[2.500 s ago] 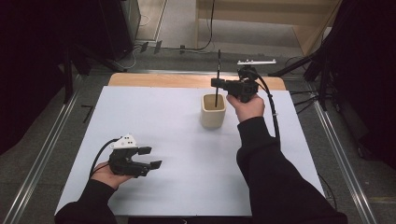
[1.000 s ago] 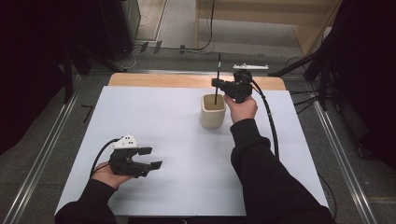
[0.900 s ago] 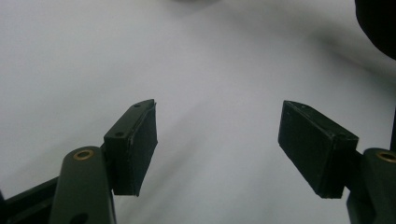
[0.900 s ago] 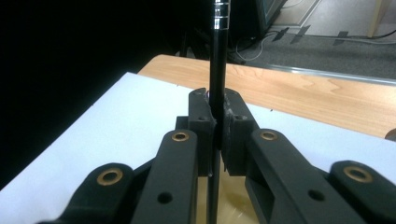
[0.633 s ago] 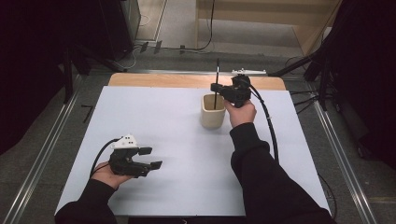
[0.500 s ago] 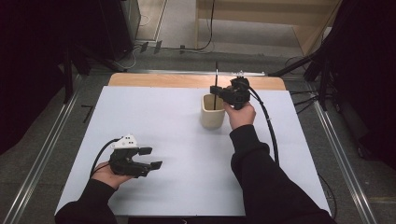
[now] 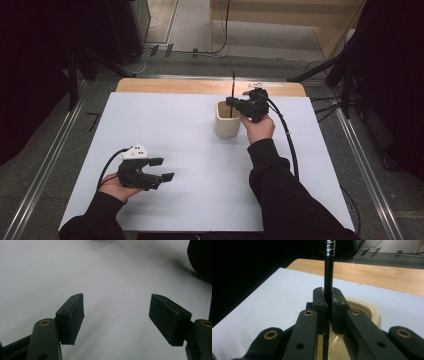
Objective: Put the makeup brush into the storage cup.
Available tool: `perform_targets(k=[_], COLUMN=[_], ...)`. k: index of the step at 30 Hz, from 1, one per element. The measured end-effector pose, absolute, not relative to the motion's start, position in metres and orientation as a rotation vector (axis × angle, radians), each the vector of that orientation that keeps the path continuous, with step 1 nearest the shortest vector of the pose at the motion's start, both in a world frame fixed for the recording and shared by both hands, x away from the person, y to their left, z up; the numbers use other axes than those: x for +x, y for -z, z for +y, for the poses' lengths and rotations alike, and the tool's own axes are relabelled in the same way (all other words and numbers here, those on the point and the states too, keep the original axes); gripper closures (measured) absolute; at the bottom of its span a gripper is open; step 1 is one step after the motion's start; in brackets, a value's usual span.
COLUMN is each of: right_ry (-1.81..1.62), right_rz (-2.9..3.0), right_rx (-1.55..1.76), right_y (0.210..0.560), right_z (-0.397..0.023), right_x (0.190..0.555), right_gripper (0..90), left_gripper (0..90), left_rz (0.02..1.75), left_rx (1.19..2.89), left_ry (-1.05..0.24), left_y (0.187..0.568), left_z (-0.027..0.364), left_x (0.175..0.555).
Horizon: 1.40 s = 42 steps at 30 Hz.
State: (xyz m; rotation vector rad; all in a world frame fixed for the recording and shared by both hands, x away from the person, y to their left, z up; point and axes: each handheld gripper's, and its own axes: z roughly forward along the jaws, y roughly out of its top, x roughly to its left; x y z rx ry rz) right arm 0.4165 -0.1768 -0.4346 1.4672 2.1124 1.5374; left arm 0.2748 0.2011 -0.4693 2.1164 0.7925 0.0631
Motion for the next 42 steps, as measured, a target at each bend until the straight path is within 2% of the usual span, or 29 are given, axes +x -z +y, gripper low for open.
perform_targets(k=[2, 4, 5, 7, 9, 42], right_ry=[-1.537, -1.557, -1.557, -1.523, -1.503, -1.553], right_rz=[2.117, 2.100, 2.100, 2.085, 2.091, 2.257], right_rx=[1.460, 1.433, 1.433, 1.368, 1.361, 1.313], right_y=[0.433, 0.430, 0.430, 0.425, 0.424, 0.437], right_z=[-0.178, -0.178, -0.178, -0.178, -0.179, -0.197], right_x=[0.416, 0.414, 0.414, 0.409, 0.408, 0.366], right_gripper=[82.3, 59.0, 59.0, 36.4, 31.1, 30.1], left_gripper=[29.0, 29.1, 29.1, 29.2, 29.2, 28.6], left_rz=[0.792, 0.790, 0.790, 0.791, 0.792, 0.787], left_rx=[2.113, 2.112, 2.112, 2.114, 2.115, 2.126], left_ry=[-0.060, -0.054, -0.054, -0.056, -0.060, -0.057], left_y=[0.469, 0.469, 0.469, 0.469, 0.469, 0.470], left_z=[0.202, 0.202, 0.202, 0.202, 0.201, 0.201], left_x=[0.275, 0.275, 0.275, 0.275, 0.275, 0.277])
